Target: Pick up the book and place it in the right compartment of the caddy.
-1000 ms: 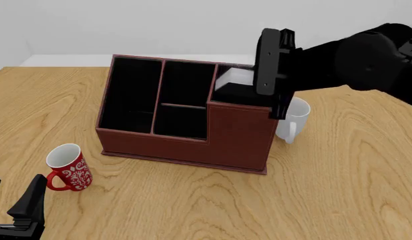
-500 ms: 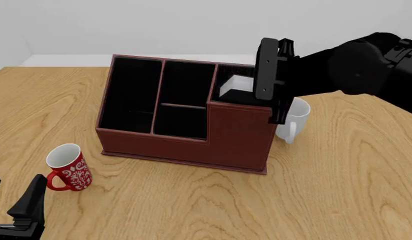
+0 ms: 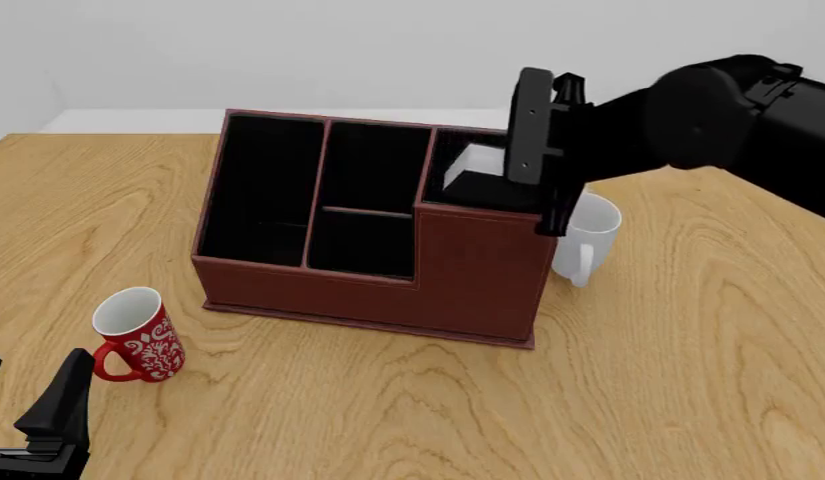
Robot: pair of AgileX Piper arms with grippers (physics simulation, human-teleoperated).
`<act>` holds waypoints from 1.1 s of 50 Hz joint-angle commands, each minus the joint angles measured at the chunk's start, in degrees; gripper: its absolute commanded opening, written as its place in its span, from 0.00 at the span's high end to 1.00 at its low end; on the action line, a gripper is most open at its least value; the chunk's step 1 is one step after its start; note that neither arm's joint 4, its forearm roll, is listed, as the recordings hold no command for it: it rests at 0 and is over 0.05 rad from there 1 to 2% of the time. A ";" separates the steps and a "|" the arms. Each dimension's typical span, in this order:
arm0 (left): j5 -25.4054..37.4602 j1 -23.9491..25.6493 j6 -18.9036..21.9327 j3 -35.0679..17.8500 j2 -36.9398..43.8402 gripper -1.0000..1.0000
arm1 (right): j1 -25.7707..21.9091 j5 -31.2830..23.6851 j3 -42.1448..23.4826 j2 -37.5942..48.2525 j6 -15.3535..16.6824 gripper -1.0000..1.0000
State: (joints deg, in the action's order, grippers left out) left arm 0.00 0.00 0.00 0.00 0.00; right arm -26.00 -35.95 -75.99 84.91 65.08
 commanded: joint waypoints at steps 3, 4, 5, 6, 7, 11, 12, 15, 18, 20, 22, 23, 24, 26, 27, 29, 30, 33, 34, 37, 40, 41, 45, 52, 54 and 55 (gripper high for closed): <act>0.00 0.00 0.00 0.00 0.00 0.00 | 1.39 0.80 -1.83 2.05 -1.69 1.00; 0.00 0.00 0.00 0.00 0.00 0.00 | 1.55 0.91 -1.73 2.29 -1.64 1.00; 0.00 0.00 0.00 0.00 0.00 0.00 | 1.56 0.80 -1.89 2.43 -1.87 1.00; 0.00 0.00 0.00 0.00 0.00 0.00 | 1.70 0.99 -1.70 2.52 -1.67 1.00; 0.00 0.00 0.00 0.00 0.00 0.00 | 1.77 0.98 -1.66 2.59 -1.61 1.00; 0.00 0.00 0.00 0.00 0.00 0.00 | 2.04 0.81 -2.10 3.00 -1.63 1.00; 0.00 0.00 0.00 0.00 0.00 0.00 | 2.11 0.40 -2.40 3.24 -1.73 1.00; 0.00 0.00 0.00 0.00 0.00 0.00 | 2.33 0.46 -2.77 3.55 -1.64 1.00; 0.00 0.00 0.00 0.00 0.00 0.00 | 2.49 0.69 -2.72 3.79 -1.53 1.00; 0.00 0.00 0.00 0.00 0.00 0.00 | 2.56 0.71 -2.69 3.90 -1.52 1.00; 0.00 0.00 0.00 0.00 0.00 0.00 | 3.02 1.27 -2.84 4.28 -1.08 1.00; 0.00 0.00 0.00 0.00 0.00 0.00 | 2.84 0.84 -2.91 4.21 -1.37 1.00; 0.00 0.00 0.00 0.00 0.00 0.00 | 3.07 1.20 -2.82 4.22 -1.00 1.00; 0.00 0.00 0.00 0.00 0.00 0.00 | 3.41 1.67 -3.25 4.32 -0.78 0.00; 0.00 0.00 0.00 0.00 0.00 0.00 | 3.47 1.31 -3.31 4.50 -0.71 0.00; 0.00 0.00 0.00 0.00 0.00 0.00 | 3.48 1.52 -3.41 4.30 -0.68 0.00; 0.00 0.00 0.00 0.00 0.00 0.00 | 3.56 1.80 -3.26 3.88 -0.35 0.00; 0.00 0.00 0.00 0.00 0.00 0.00 | 3.42 1.70 -3.54 3.50 -0.61 0.00; 0.00 0.00 0.00 0.00 0.00 0.00 | 3.44 1.87 -3.29 3.31 -0.43 0.00; 0.00 0.00 0.00 0.00 0.00 0.00 | 3.52 2.16 -2.88 2.98 -0.21 0.00; 0.00 0.00 0.00 0.00 0.00 0.00 | 3.26 1.96 -2.71 2.66 -0.49 0.00; 0.00 0.00 0.00 0.00 0.00 0.00 | 3.27 2.06 -2.52 2.55 -0.37 0.00; 0.00 0.00 0.00 0.00 0.00 0.00 | 2.39 2.36 -1.21 0.89 -0.57 0.00; 0.00 0.00 0.00 0.00 0.00 0.00 | -0.40 4.50 2.09 -4.91 -2.48 0.00; 0.00 0.00 0.00 0.00 0.00 0.00 | -1.16 5.26 2.69 -6.81 -3.93 0.00; 0.00 0.00 0.00 0.00 0.00 0.00 | -1.16 5.28 2.72 -6.82 -3.93 0.00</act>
State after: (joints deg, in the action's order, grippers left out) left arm 0.00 0.00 0.00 0.00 0.00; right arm -24.85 -32.76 -76.03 83.40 63.41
